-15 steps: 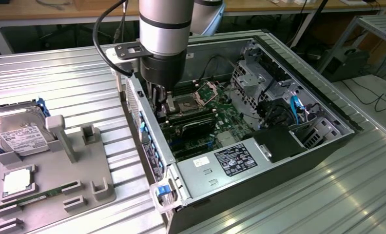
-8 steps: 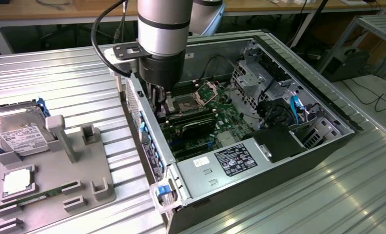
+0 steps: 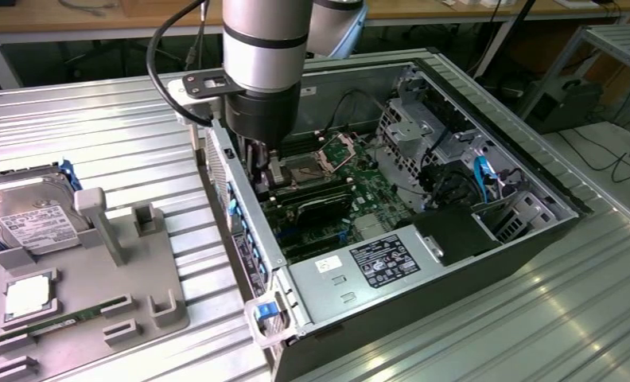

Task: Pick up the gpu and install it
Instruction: 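Press down on the gpu until it lock into place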

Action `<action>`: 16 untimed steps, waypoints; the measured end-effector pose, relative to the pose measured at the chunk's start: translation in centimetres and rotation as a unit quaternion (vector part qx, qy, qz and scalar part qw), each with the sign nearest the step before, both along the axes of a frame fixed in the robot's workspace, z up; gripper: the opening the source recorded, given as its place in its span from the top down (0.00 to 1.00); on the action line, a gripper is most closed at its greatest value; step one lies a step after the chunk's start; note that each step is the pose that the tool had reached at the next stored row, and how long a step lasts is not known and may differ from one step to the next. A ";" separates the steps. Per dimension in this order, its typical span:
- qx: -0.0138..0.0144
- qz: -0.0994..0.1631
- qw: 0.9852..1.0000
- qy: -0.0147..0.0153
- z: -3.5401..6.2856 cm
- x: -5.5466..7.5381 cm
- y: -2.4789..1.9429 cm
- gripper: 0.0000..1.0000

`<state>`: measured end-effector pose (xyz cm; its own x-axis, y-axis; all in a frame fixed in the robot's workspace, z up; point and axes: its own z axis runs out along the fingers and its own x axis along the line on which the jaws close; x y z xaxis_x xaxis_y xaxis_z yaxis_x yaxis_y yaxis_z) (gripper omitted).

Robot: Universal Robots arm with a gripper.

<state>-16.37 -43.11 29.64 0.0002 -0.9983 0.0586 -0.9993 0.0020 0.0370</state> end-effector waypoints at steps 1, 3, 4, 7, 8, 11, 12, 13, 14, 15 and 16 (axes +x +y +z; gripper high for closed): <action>0.000 0.000 1.000 0.000 -0.01 0.0 0.13 0.89; -0.001 0.000 1.000 0.001 -0.03 0.0 0.20 0.89; -0.001 0.000 1.000 0.001 -0.03 0.0 0.21 0.89; -0.002 0.000 1.000 0.001 -0.12 0.0 0.22 0.89; -0.001 0.000 1.000 0.003 -0.21 0.2 0.23 0.89; -0.001 0.000 1.000 0.007 -0.41 1.0 0.22 0.89; -0.001 0.000 1.000 0.009 -0.45 1.2 0.22 0.89; -0.001 0.000 1.000 0.011 -0.48 1.2 0.22 0.89; -0.001 0.000 1.000 0.014 -0.49 1.2 0.18 0.89; -0.002 0.000 1.000 0.015 -0.48 1.2 0.06 0.89; -0.001 0.000 1.000 0.016 -0.49 1.2 -0.04 0.89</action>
<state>-15.15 -43.15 29.15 0.0020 -0.9981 0.0614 -0.9977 0.0022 0.0685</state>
